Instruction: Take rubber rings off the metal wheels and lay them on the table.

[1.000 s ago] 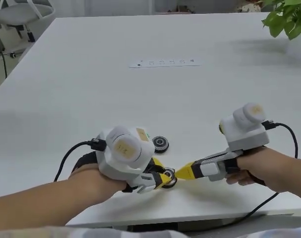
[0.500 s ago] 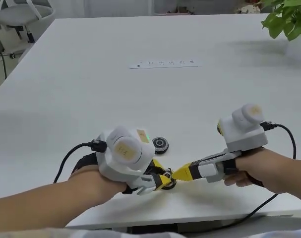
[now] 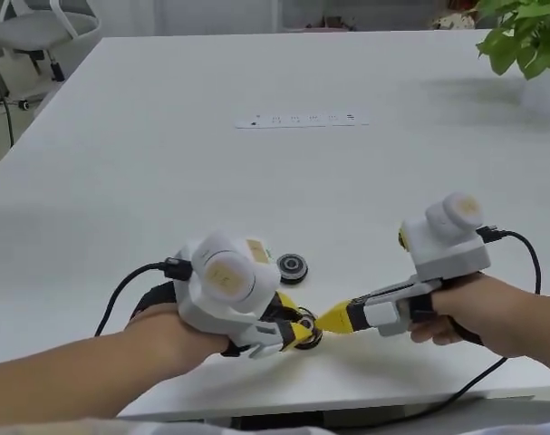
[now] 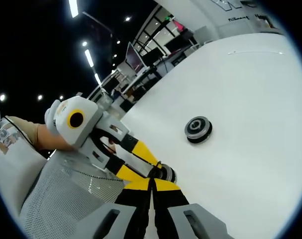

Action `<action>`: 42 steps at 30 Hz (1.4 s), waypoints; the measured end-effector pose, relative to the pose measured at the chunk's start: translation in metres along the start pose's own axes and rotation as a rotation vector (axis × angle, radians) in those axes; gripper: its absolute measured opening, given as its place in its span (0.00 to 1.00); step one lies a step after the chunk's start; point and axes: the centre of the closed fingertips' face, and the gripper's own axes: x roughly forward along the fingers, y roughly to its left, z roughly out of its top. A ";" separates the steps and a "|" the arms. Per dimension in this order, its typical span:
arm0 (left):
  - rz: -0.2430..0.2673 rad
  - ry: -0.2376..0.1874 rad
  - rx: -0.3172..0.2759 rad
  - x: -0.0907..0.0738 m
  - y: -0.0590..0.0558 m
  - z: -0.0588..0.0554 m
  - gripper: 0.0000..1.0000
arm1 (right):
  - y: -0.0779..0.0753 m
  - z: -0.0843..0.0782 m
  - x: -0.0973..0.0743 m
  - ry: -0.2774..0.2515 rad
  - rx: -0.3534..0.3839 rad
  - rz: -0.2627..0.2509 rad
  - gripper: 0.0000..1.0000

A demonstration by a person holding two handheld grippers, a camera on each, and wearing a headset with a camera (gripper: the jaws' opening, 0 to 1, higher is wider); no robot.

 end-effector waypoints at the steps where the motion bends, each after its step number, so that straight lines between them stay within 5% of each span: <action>1: -0.002 -0.004 -0.010 0.000 0.001 0.000 0.13 | -0.001 0.000 0.000 0.001 -0.006 -0.006 0.00; 20: -0.037 -0.037 -0.049 -0.012 0.000 0.012 0.25 | 0.005 0.007 -0.002 -0.025 -0.015 -0.009 0.00; 29: -0.044 -0.086 -0.078 -0.035 0.002 0.021 0.36 | 0.013 0.012 0.000 -0.030 -0.022 0.012 0.00; 42: -0.005 -0.140 -0.114 -0.076 0.008 0.013 0.53 | 0.023 0.024 0.002 -0.037 -0.037 0.028 0.00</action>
